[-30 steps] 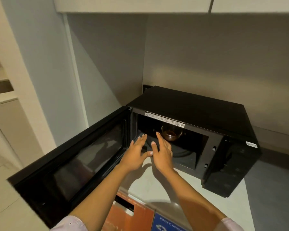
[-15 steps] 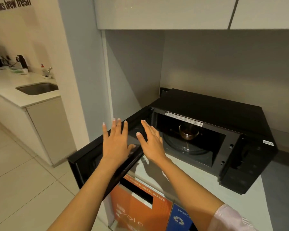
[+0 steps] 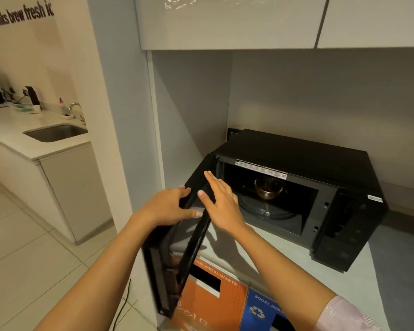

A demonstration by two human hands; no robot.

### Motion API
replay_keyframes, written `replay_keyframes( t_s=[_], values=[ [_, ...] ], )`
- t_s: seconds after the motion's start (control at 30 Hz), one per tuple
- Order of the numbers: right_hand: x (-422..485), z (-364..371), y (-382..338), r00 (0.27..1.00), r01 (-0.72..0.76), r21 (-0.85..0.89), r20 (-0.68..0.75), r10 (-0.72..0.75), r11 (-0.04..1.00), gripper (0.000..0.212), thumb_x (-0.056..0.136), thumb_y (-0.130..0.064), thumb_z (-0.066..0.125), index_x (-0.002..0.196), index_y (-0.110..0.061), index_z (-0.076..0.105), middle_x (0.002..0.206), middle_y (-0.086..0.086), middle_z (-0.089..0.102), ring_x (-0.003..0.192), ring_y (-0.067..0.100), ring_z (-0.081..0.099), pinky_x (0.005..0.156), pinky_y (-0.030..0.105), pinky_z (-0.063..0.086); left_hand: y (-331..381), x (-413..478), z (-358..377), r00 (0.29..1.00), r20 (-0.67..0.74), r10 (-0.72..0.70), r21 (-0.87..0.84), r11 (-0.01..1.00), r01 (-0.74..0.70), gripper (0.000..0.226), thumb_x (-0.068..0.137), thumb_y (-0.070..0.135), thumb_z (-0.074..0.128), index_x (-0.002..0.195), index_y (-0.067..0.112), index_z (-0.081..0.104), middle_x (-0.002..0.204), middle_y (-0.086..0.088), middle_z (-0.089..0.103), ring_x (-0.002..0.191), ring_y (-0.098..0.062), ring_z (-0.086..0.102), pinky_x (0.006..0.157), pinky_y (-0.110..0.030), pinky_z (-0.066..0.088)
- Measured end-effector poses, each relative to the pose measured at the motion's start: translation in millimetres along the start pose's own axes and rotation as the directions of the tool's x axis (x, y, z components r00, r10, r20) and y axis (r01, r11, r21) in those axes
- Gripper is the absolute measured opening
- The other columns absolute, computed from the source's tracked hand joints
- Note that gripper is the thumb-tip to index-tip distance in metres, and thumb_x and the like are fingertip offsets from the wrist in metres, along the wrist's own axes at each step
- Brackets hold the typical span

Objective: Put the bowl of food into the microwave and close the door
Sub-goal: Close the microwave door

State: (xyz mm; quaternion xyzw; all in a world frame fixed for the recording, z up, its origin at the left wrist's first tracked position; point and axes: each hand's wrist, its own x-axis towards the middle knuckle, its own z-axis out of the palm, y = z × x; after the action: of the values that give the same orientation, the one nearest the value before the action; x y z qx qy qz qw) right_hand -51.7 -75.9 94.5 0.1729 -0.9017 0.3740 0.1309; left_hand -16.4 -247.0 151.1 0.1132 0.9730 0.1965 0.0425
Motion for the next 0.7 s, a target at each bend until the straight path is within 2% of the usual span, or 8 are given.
replay_keyframes(
  t_s=[0.13, 0.27, 0.37, 0.43, 0.5, 0.6, 0.7],
  values=[
    [-8.1, -26.3, 12.0, 1.000, -0.018, -0.017, -0.016, 0.017, 1.000, 0.064, 0.093, -0.061, 0.034, 0.150, -0.044, 0.011, 0.161, -0.019, 0.014, 0.149, 0.012, 0.010, 0.116, 0.047, 0.014, 19.8, 5.0, 10.3, 0.991, 0.067, 0.112, -0.007, 0.994, -0.112, 0.063, 0.097, 0.053, 0.043, 0.152, 0.028, 0.027, 0.163, 0.001, 0.020, 0.147, -0.023, 0.030, 0.120, -0.040, 0.026],
    [-18.3, -60.9, 26.5, 0.999, -0.051, -0.029, -0.004, 0.051, 0.998, 0.071, 0.089, -0.064, 0.039, 0.150, -0.044, 0.008, 0.162, -0.016, 0.012, 0.149, 0.011, 0.010, 0.117, 0.047, 0.014, 45.2, 17.7, 27.4, 0.970, 0.085, 0.227, 0.000, 0.974, -0.227, 0.054, 0.102, 0.047, 0.031, 0.152, 0.030, 0.026, 0.164, 0.004, 0.015, 0.152, -0.020, 0.016, 0.124, -0.044, 0.017],
    [-24.0, -93.6, 41.1, 0.992, -0.048, -0.068, 0.110, 0.055, 0.997, 0.080, 0.085, -0.070, 0.041, 0.150, -0.046, 0.000, 0.162, -0.018, -0.003, 0.149, 0.008, -0.003, 0.117, 0.044, 0.005, 64.8, 31.5, 42.0, 0.954, 0.084, 0.287, 0.056, 0.955, -0.293, 0.053, 0.103, 0.047, 0.026, 0.153, 0.031, 0.021, 0.165, 0.005, 0.011, 0.153, -0.019, 0.008, 0.124, -0.052, 0.008],
    [-26.7, -118.1, 53.2, 0.971, -0.049, -0.136, 0.225, 0.079, 0.990, 0.088, 0.081, -0.073, 0.044, 0.149, -0.048, -0.006, 0.160, -0.020, -0.014, 0.145, 0.003, -0.013, 0.115, 0.039, 0.001, 78.5, 42.4, 52.7, 0.944, 0.070, 0.322, 0.070, 0.943, -0.326, 0.054, 0.103, 0.046, 0.026, 0.154, 0.032, 0.016, 0.165, 0.005, 0.008, 0.153, -0.019, 0.004, 0.122, -0.054, 0.003],
    [-28.5, -139.6, 65.1, 0.948, -0.055, -0.214, 0.294, 0.118, 0.975, 0.096, 0.079, -0.073, 0.049, 0.150, -0.044, -0.009, 0.160, -0.017, -0.019, 0.145, 0.006, -0.017, 0.116, 0.039, -0.001, 90.1, 54.4, 64.0, 0.933, 0.054, 0.355, 0.112, 0.927, -0.359, 0.056, 0.103, 0.046, 0.026, 0.155, 0.033, 0.009, 0.166, 0.005, 0.004, 0.153, -0.018, 0.001, 0.121, -0.055, -0.001],
    [-29.9, -160.7, 83.7, 0.937, -0.029, -0.365, 0.314, 0.152, 0.930, 0.102, 0.081, -0.068, 0.053, 0.151, -0.034, -0.013, 0.161, -0.008, -0.022, 0.147, 0.013, -0.021, 0.119, 0.040, -0.003, 102.5, 73.1, 80.9, 0.918, 0.030, 0.395, 0.163, 0.905, -0.394, 0.060, 0.102, 0.050, 0.025, 0.154, 0.036, -0.001, 0.166, 0.005, -0.003, 0.153, -0.019, -0.004, 0.119, -0.057, -0.007],
    [-31.6, -172.1, 103.7, 0.952, -0.001, -0.512, 0.262, 0.157, 0.859, 0.095, 0.088, -0.059, 0.050, 0.152, -0.028, -0.013, 0.161, -0.002, -0.022, 0.146, 0.017, -0.025, 0.120, 0.040, -0.008, 113.7, 92.1, 95.6, 0.905, -0.008, 0.425, 0.165, 0.893, -0.418, 0.065, 0.100, 0.054, 0.028, 0.153, 0.039, -0.006, 0.165, 0.005, -0.007, 0.153, -0.020, -0.005, 0.118, -0.058, -0.008]
  ],
)
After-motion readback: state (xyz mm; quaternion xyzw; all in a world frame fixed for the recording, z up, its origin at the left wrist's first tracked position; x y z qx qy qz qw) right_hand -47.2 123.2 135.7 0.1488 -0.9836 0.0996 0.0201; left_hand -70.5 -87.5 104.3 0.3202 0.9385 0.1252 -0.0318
